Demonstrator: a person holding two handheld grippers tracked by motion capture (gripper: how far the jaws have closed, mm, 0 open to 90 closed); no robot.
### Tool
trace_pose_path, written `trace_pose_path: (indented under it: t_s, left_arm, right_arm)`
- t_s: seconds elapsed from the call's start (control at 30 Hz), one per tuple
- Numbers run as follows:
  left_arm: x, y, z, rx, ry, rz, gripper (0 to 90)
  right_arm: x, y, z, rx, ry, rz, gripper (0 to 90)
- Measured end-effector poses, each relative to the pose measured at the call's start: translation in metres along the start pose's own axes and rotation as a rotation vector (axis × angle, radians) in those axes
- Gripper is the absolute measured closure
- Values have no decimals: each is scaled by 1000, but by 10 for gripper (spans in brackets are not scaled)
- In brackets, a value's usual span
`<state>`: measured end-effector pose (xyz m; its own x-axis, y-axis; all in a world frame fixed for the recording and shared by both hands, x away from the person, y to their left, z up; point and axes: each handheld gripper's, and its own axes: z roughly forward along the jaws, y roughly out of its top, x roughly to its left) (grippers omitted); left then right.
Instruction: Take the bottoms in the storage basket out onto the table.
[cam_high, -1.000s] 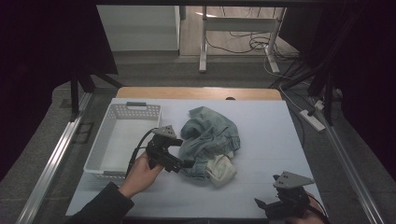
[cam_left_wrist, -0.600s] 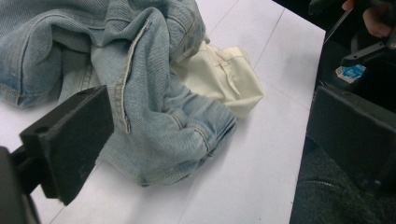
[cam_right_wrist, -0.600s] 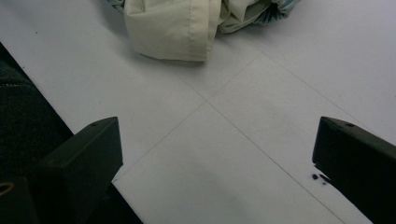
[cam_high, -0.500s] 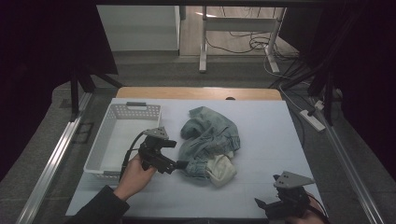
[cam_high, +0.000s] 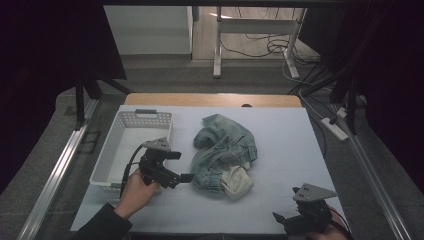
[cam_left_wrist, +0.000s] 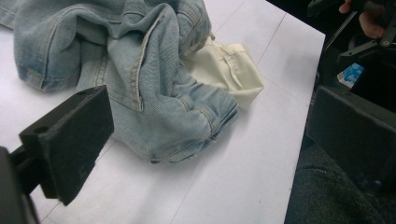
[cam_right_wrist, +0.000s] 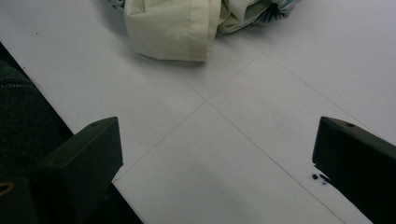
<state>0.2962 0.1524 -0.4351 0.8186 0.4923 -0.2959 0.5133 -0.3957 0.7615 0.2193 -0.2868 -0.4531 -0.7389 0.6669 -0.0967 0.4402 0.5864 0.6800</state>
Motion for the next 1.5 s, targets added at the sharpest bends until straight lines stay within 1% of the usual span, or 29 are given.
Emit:
trace_pose_path:
  t_s: [0.1, 0.2, 0.33, 0.57, 0.7, 0.9, 1.27, 1.3, 1.5]
  left_arm:
    - [1, -3, -3, -5, -1, -6, 12]
    - [2, -6, -7, -17, -15, -12, 6]
    - [3, -10, -11, -20, -8, -20, 5]
    - [2, -17, -15, -11, 20, -25, 2]
    - [1, -22, -18, -1, 45, -20, 0]
    - [1, -29, -25, -2, 77, -23, 0]
    - [-1, -41, -33, -8, 103, -40, 0]
    - [-1, -42, -34, -7, 106, -36, 0]
    - [-4, -49, -40, -19, 118, -47, 0]
  right_arm:
    - [0, 0, 0, 1, 0, 0, 18]
    - [0, 0, 0, 0, 0, 1, 18]
    - [0, 0, 0, 1, 0, 2, 18]
    - [0, 0, 0, 1, 0, 3, 19]
    - [0, 0, 0, 0, -1, 6, 19]
    - [-1, 0, 0, -1, -2, 10, 19]
    - [-1, 0, 0, 2, -6, 12, 19]
    - [-1, 0, 0, 2, -6, 11, 18]
    - [-1, 0, 0, 0, -7, 16, 18]
